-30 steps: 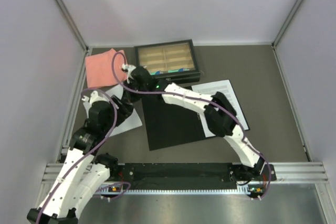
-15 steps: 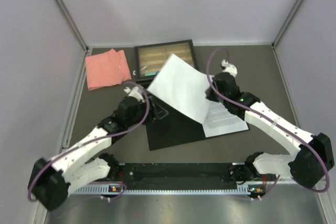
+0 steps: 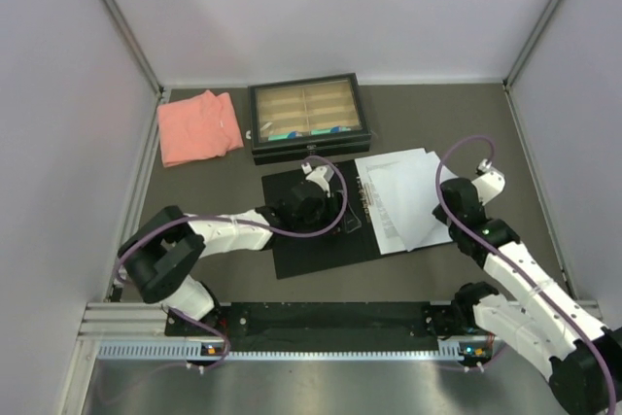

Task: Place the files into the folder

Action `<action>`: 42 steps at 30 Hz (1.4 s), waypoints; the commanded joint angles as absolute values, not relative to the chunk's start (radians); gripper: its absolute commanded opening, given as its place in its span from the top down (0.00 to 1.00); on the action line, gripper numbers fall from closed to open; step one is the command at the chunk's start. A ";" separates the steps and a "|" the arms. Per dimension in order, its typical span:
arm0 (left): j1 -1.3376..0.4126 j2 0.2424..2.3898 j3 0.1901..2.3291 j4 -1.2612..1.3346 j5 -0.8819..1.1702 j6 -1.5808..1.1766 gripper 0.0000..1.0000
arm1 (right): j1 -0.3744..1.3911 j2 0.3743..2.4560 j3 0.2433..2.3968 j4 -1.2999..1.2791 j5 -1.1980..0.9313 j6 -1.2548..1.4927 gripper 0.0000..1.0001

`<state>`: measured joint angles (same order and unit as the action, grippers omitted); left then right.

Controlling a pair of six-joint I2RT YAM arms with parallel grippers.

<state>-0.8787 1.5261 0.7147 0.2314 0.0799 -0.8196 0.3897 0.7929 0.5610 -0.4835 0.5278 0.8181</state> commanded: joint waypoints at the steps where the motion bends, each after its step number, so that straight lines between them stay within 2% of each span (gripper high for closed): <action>1: -0.882 1.572 0.707 0.392 0.071 -0.824 0.28 | 0.377 0.796 0.494 -0.433 0.581 0.907 1.00; 12: -0.885 1.574 0.609 0.512 0.023 -0.862 0.28 | 0.380 0.727 0.330 -0.289 0.459 1.020 1.00; 23: -0.884 1.568 0.574 0.560 -0.023 -0.888 0.28 | 0.399 0.653 0.259 -0.253 0.502 1.118 1.00; 42: -0.884 1.577 0.575 0.566 -0.014 -0.884 0.28 | 0.479 0.764 0.255 -0.189 0.577 1.203 1.00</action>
